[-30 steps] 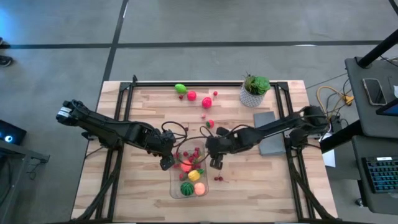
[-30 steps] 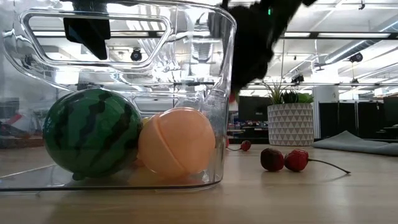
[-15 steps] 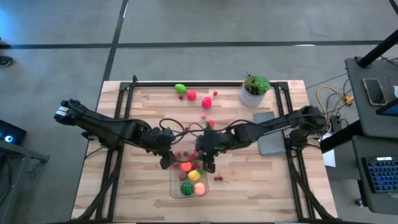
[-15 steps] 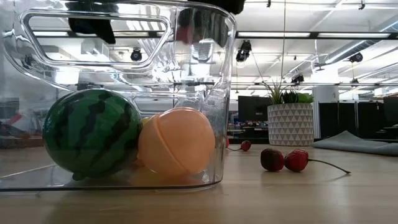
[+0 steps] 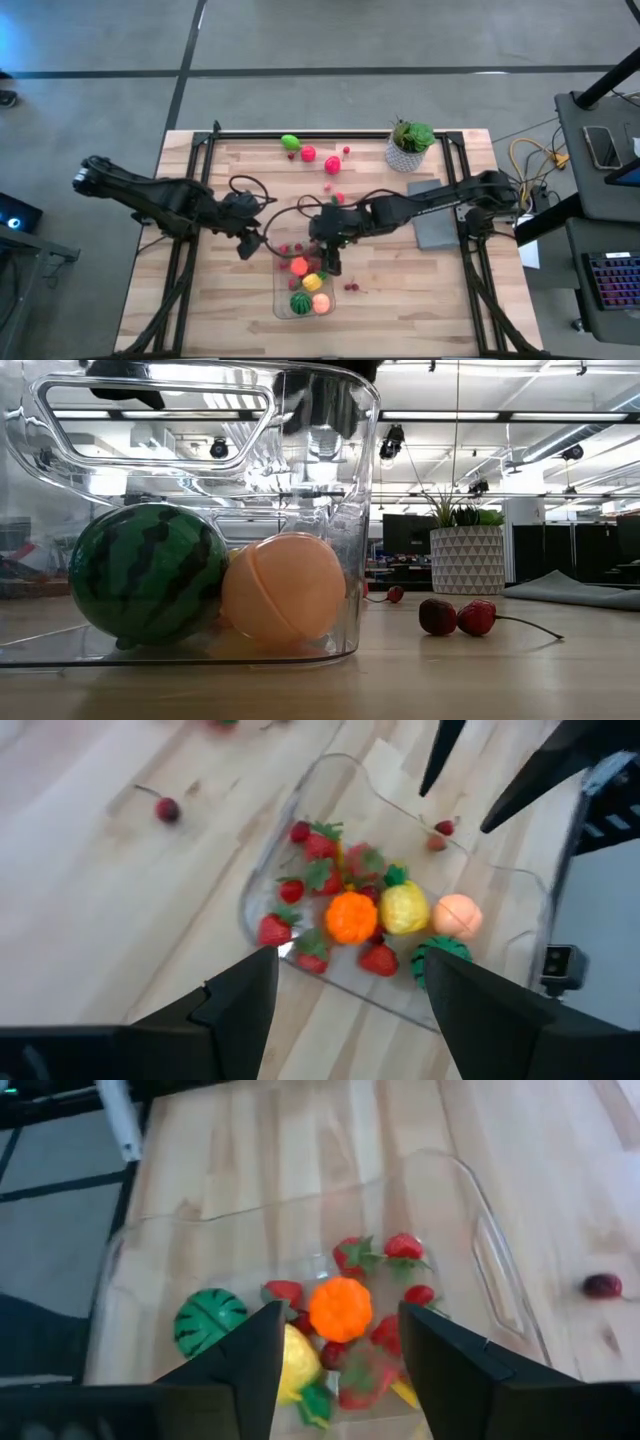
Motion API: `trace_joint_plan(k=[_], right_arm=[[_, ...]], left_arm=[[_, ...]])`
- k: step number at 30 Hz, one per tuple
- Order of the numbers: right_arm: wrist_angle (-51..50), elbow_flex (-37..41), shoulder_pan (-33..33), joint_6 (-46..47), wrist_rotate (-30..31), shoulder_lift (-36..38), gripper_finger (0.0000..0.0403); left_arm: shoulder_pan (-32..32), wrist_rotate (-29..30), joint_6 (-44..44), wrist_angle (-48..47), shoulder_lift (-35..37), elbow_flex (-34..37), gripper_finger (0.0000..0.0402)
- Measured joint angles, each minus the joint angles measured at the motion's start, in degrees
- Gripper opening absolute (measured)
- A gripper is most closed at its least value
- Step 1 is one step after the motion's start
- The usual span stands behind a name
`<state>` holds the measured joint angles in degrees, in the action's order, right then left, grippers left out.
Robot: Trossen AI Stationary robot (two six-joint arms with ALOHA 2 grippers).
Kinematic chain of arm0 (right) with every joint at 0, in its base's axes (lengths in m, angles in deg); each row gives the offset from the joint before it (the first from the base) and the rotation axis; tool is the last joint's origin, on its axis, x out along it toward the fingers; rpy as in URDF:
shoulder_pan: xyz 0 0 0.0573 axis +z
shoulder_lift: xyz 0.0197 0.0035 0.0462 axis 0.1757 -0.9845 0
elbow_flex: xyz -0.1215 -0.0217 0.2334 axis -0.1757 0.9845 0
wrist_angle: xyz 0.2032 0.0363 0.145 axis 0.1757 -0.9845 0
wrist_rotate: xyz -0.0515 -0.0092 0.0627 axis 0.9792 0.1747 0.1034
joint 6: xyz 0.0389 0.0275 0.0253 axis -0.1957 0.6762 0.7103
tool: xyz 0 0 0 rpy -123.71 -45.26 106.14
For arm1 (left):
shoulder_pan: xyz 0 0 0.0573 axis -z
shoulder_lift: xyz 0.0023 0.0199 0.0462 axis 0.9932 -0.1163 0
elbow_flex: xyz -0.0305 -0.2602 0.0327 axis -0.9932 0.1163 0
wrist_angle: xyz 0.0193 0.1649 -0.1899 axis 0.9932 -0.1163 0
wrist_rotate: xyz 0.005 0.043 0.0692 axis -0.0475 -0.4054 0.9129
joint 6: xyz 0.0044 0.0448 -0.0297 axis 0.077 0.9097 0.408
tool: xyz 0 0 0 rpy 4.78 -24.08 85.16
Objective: Pick and placing Produce into tupperware
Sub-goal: Put the red cherry into the transparent bin
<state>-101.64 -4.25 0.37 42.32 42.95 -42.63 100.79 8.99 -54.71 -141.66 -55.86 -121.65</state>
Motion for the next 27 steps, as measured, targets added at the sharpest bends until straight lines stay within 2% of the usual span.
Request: trace_joint_plan(k=[5,10,15,18,23,27], right_arm=[[-2.8,0.1,-0.5,3.8,0.0,-0.7,0.0220],[-16.0,0.1,0.5,5.7,0.8,1.4,0.0239],[-26.4,0.2,5.5,6.2,5.7,1.9,0.0247],[-27.8,0.3,9.7,7.4,9.1,2.0,0.0244],[-28.7,1.1,17.7,8.8,22.3,2.0,0.0237],[-30.4,2.2,21.9,11.2,24.2,2.1,0.0236]], left_arm=[[0.0,0.6,-0.1,-1.4,1.1,0.0,0.0235],[0.0,0.5,0.0,-1.4,0.5,0.0,0.0235],[0.0,0.6,0.7,-1.4,-0.9,0.0,0.0235],[0.0,0.6,2.3,-1.4,-1.7,0.1,0.0235],[0.0,0.5,3.6,-1.3,-3.3,0.1,0.0235],[0.0,0.4,3.6,-1.1,-4.1,0.1,0.0235]])
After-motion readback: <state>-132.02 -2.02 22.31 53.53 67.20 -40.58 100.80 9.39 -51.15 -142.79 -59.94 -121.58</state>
